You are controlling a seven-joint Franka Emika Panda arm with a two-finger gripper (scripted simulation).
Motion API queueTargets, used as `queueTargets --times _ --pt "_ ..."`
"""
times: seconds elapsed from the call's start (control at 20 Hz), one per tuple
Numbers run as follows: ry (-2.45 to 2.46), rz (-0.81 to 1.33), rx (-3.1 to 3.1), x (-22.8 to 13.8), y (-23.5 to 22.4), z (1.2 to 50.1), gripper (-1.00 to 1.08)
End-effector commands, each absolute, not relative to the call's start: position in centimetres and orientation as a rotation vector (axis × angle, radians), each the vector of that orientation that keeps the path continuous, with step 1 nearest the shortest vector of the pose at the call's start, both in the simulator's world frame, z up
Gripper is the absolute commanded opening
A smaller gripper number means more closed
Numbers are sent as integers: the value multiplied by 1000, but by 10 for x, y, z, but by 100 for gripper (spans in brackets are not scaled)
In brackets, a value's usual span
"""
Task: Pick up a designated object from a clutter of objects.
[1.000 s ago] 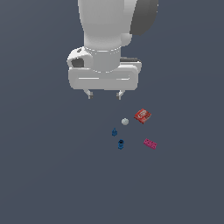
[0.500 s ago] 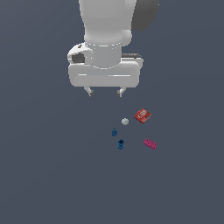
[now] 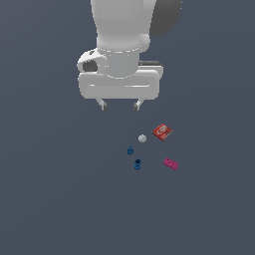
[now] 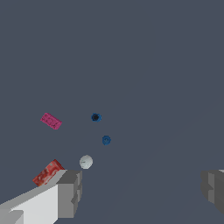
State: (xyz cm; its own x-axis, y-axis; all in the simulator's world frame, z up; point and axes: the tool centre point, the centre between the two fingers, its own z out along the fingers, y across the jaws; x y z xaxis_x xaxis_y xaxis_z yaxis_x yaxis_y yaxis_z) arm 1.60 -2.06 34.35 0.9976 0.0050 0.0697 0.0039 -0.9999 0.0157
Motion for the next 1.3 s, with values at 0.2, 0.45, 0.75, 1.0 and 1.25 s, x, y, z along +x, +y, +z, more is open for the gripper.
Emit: queueTargets --times 0.2,0.45,0.75,1.0,1.25 --pt "116 98 3114 26 -7 326 100" --pt "282 83 3093 40 15 298 100" --pt "577 57 3042 57 57 246 100" --pt "870 34 2974 67 103 191 100" --pt "1138 17 2895 67 147 138 100"
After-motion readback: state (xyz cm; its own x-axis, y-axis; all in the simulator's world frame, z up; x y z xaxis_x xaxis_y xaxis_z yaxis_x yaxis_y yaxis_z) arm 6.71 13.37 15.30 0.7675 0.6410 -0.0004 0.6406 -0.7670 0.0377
